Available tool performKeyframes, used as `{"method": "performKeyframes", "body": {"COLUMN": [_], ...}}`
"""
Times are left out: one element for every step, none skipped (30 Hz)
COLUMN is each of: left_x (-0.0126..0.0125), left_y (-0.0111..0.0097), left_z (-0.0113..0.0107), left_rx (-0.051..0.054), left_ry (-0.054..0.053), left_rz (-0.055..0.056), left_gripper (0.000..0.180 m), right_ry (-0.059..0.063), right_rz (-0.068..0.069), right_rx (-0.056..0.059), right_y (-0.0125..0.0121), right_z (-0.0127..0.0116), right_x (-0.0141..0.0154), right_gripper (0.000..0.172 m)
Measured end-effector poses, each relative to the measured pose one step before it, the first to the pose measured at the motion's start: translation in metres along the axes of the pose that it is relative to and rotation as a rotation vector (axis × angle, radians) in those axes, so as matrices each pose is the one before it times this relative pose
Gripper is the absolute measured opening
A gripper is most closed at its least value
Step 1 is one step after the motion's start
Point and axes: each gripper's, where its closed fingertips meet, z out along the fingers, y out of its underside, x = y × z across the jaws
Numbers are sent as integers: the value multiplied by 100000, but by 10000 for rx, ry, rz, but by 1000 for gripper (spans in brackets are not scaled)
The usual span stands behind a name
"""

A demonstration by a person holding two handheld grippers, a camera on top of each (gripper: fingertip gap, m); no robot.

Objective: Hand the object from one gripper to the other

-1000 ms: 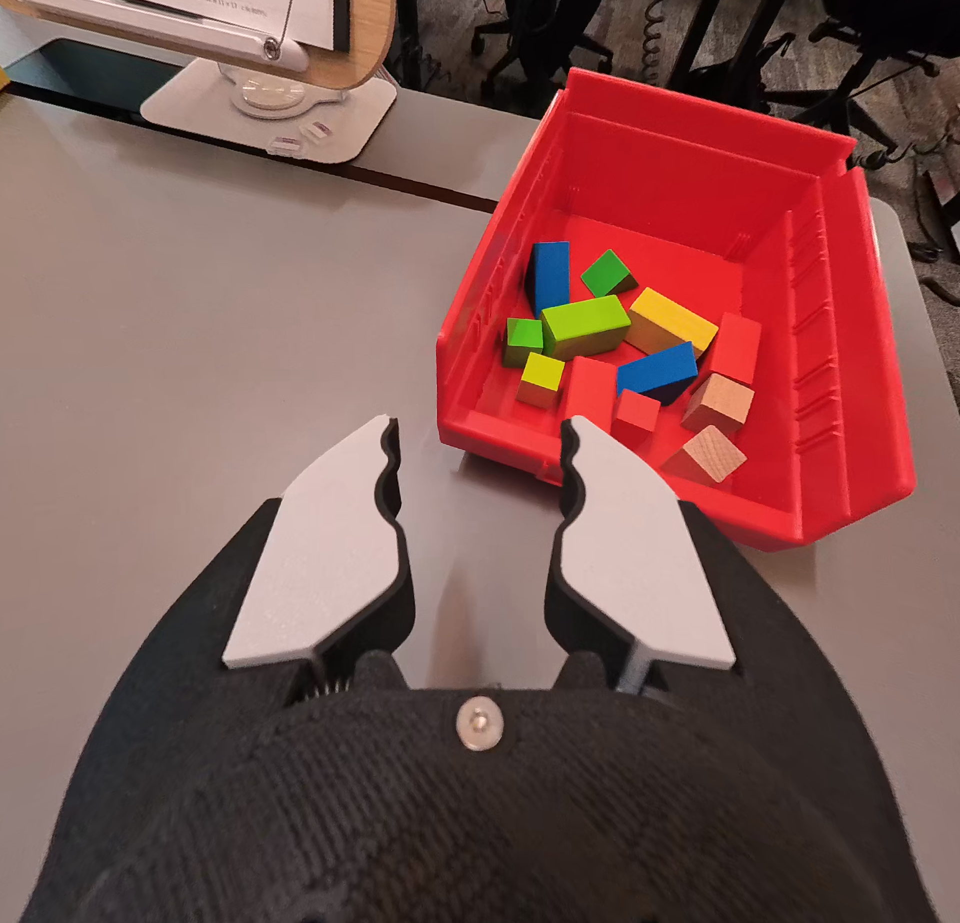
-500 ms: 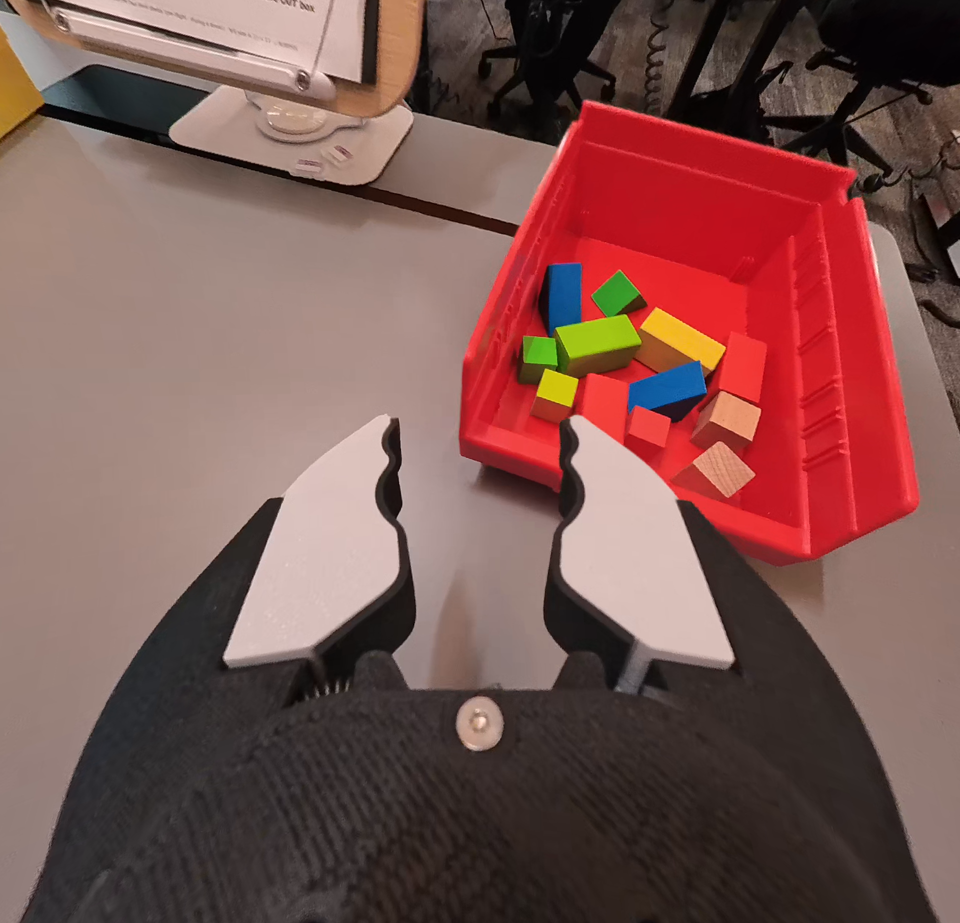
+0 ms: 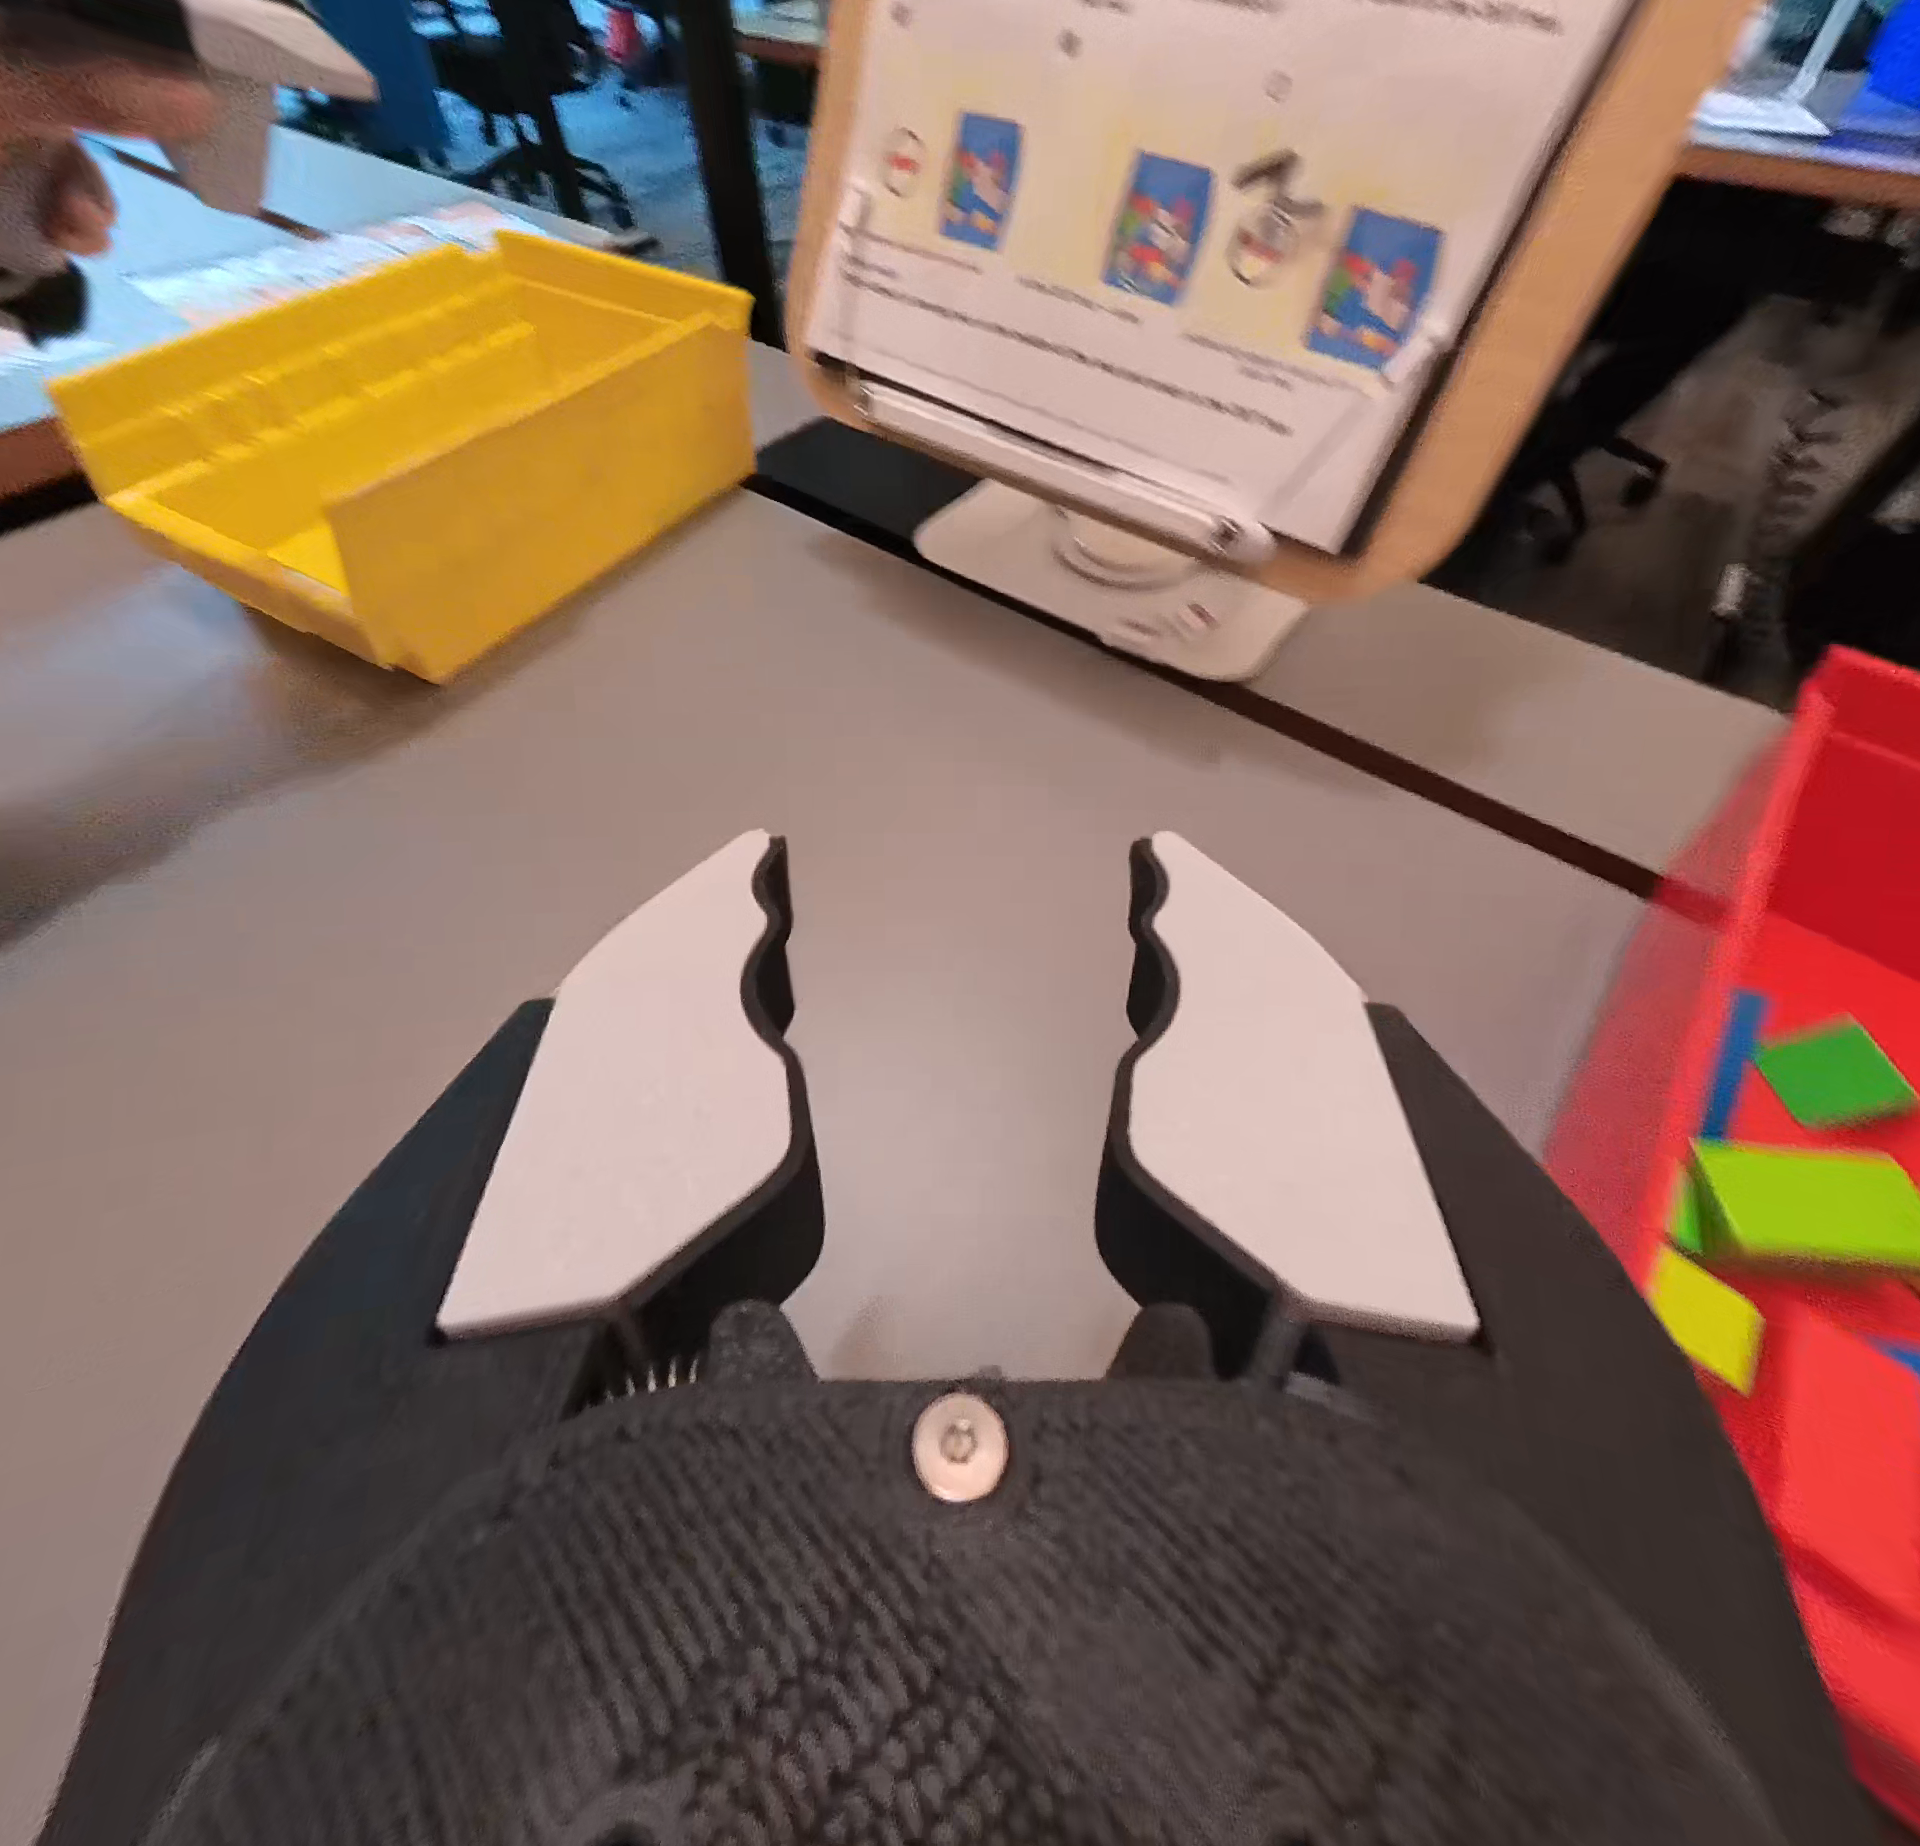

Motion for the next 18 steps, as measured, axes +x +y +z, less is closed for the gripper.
{"method": "performKeyframes", "body": {"left_x": [1577,1559,1471,1433,1350,1160,1043,928,786,697,625,433,224,259,365,351,279,258], "left_y": [-497,-616,-748,-863,-958,-948,-894,-896,-923,-920,-889,-857,-891,-916,-771,-599,-522,-441], "left_z": [-697,-624,-559,-541,-518,-485,-446,-404,-385,-360,-321,-299,-297,-288,-203,-114,-88,-83], "left_rx": [41,89,135,184,229,216,178,173,205,230,215,192,223,242,157,84,93,58], "left_ry": [-144,-197,-273,-272,-282,-352,-353,-320,-316,-291,-264,-314,-343,-217,-70,-64,-102,-80], "left_rz": [1008,997,940,869,799,786,794,712,581,500,494,483,395,251,144,141,188,194], "left_gripper": [16,15,15,15,15,15,15,15,15,15,15,15,15,15,15,15,15,15], "right_ry": [-284,-270,-232,-186,-161,-184,-259,-330,-345,-325,-226,-139,-73,1,18,-20,-85,-52], "right_rz": [-126,-168,-162,-94,15,140,215,247,244,205,148,70,-71,-183,-180,-98,-54,-62], "right_rx": [142,183,270,304,219,102,96,190,271,280,185,44,-51,-99,-117,-77,41,129], "right_y": [-912,-1033,-1136,-1086,-903,-699,-617,-648,-669,-582,-352,-97,91,210,272,183,-11,-150], "right_z": [787,770,762,772,775,704,596,473,359,277,245,198,173,124,89,15,-44,-87], "right_x": [-1119,-1087,-973,-829,-673,-613,-672,-760,-755,-682,-496,-318,-182,-65,-48,-95,-223,-207], "right_gripper": [65,65,65,65,65,65,65,65,65,65,64,64,65,65,65,65,65,63]}}
